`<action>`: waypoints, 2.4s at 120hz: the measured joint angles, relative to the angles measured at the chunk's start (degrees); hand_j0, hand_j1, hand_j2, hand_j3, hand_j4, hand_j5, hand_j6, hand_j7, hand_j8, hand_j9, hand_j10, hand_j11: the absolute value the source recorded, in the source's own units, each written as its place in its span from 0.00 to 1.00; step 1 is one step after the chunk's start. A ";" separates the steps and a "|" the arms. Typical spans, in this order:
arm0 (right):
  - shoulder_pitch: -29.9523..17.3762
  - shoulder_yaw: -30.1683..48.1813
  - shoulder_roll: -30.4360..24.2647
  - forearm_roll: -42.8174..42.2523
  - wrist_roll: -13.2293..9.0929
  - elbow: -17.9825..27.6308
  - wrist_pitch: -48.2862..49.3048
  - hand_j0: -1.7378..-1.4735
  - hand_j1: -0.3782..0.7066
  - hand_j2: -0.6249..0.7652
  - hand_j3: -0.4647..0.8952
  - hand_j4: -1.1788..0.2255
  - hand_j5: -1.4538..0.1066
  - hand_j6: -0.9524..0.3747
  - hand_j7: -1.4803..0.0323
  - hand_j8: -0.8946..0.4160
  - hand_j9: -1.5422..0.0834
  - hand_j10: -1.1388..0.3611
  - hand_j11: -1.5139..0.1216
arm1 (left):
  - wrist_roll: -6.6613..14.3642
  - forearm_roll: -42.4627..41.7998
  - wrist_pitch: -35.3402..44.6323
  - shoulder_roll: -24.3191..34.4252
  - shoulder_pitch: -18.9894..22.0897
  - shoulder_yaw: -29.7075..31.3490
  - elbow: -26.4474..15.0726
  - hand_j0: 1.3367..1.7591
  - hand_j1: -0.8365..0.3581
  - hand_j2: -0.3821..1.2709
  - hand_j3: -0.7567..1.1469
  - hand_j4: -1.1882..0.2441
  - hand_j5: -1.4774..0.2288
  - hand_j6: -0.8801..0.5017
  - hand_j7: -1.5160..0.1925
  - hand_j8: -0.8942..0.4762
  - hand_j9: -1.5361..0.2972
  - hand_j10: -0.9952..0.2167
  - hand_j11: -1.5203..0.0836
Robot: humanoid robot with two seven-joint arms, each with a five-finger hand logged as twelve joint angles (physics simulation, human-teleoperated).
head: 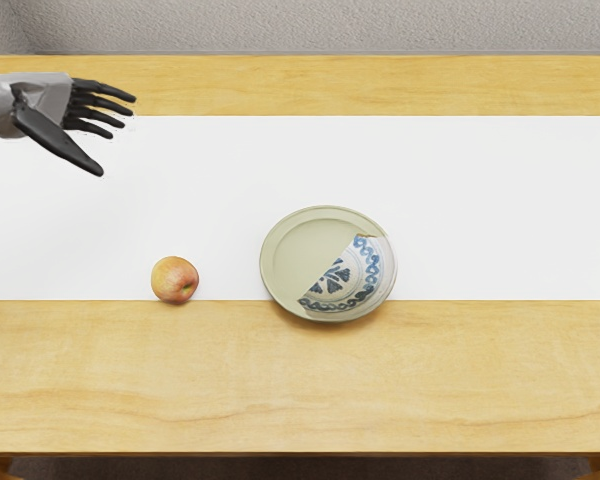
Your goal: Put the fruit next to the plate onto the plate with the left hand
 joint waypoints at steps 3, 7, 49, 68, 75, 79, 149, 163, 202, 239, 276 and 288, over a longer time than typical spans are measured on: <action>-0.03 -0.01 0.00 0.01 -0.01 0.00 0.00 0.30 0.07 0.44 0.34 0.81 0.90 0.69 0.95 0.65 0.92 0.73 0.90 | 0.18 0.10 0.01 0.89 -0.05 -0.03 0.06 0.76 0.75 0.26 0.40 0.66 0.68 0.46 0.70 0.47 0.67 0.62 0.75; -0.04 0.00 0.00 0.00 -0.01 0.00 0.00 0.30 0.07 0.44 0.34 0.81 0.90 0.69 0.95 0.65 0.92 0.73 0.90 | 0.85 0.43 0.00 2.76 0.42 0.03 -0.73 0.76 0.75 0.26 0.40 0.66 0.68 0.46 0.70 0.47 0.67 0.62 0.75; -0.06 -0.02 0.00 0.00 -0.02 0.00 0.00 0.30 0.07 0.44 0.34 0.81 0.90 0.69 0.95 0.65 0.92 0.73 0.90 | 4.11 3.75 -0.01 14.36 8.24 0.22 -27.83 0.76 0.75 0.26 0.40 0.66 0.68 0.46 0.70 0.47 0.67 0.62 0.75; -0.06 -0.02 0.00 0.00 -0.02 0.00 0.00 0.30 0.07 0.44 0.34 0.81 0.90 0.69 0.95 0.65 0.92 0.73 0.90 | 4.20 7.25 7.46 13.92 11.04 0.23 -33.21 0.76 0.75 0.26 0.40 0.66 0.68 0.46 0.70 0.47 0.66 0.62 0.75; -0.06 -0.02 0.00 0.00 -0.02 0.00 0.00 0.30 0.07 0.44 0.34 0.81 0.90 0.69 0.95 0.65 0.92 0.73 0.90 | 4.21 8.27 11.89 12.61 11.29 0.23 -34.47 0.76 0.75 0.26 0.40 0.66 0.68 0.46 0.70 0.47 0.66 0.62 0.75; -0.06 -0.03 0.00 0.00 -0.02 0.00 0.00 0.30 0.07 0.44 0.34 0.81 0.90 0.69 0.95 0.65 0.92 0.73 0.90 | 4.22 8.69 14.13 11.96 11.58 0.23 -34.93 0.76 0.75 0.26 0.40 0.66 0.68 0.46 0.70 0.47 0.66 0.62 0.75; -0.06 -0.01 0.00 0.00 -0.02 0.00 -0.01 0.30 0.07 0.44 0.34 0.81 0.90 0.69 0.95 0.65 0.92 0.73 0.90 | 8.40 24.77 44.08 1.14 19.98 2.18 -37.39 0.76 0.69 0.27 0.40 0.62 0.64 0.42 0.66 0.43 0.62 0.57 0.70; -0.06 -0.01 0.00 0.00 -0.02 0.00 0.00 0.30 0.07 0.44 0.34 0.81 0.90 0.69 0.95 0.65 0.92 0.73 0.90 | 13.55 26.68 47.28 0.63 19.73 3.93 -38.14 0.76 0.69 0.27 0.40 0.62 0.63 0.41 0.66 0.43 0.62 0.57 0.70; -0.06 0.00 0.00 0.00 -0.02 0.00 -0.01 0.30 0.07 0.44 0.34 0.81 0.90 0.69 0.95 0.65 0.92 0.73 0.90 | 24.18 34.19 52.04 -4.96 19.28 5.01 -39.24 0.76 0.71 0.29 0.40 0.62 0.64 0.42 0.66 0.43 0.63 0.57 0.71; -0.06 -0.01 0.00 0.00 -0.02 0.00 0.00 0.30 0.07 0.44 0.34 0.81 0.90 0.69 0.95 0.65 0.92 0.73 0.90 | 24.70 35.03 52.74 -11.92 16.61 7.84 -38.77 0.76 0.69 0.28 0.40 0.61 0.63 0.41 0.65 0.43 0.62 0.57 0.70; -0.06 -0.02 0.00 -0.01 -0.02 0.00 0.00 0.30 0.07 0.44 0.34 0.81 0.90 0.69 0.95 0.65 0.92 0.73 0.90 | 24.76 34.99 52.44 -12.82 16.61 8.28 -38.12 0.76 0.49 0.37 0.40 0.46 0.45 0.30 0.47 0.29 0.45 0.44 0.46; -0.06 -0.01 0.00 0.00 -0.02 0.00 -0.01 0.30 0.07 0.44 0.34 0.81 0.90 0.69 0.95 0.65 0.92 0.73 0.90 | 24.73 34.81 52.26 -12.82 16.59 8.24 -38.12 0.75 0.45 0.41 0.40 0.52 0.37 0.37 0.40 0.34 0.38 0.35 0.40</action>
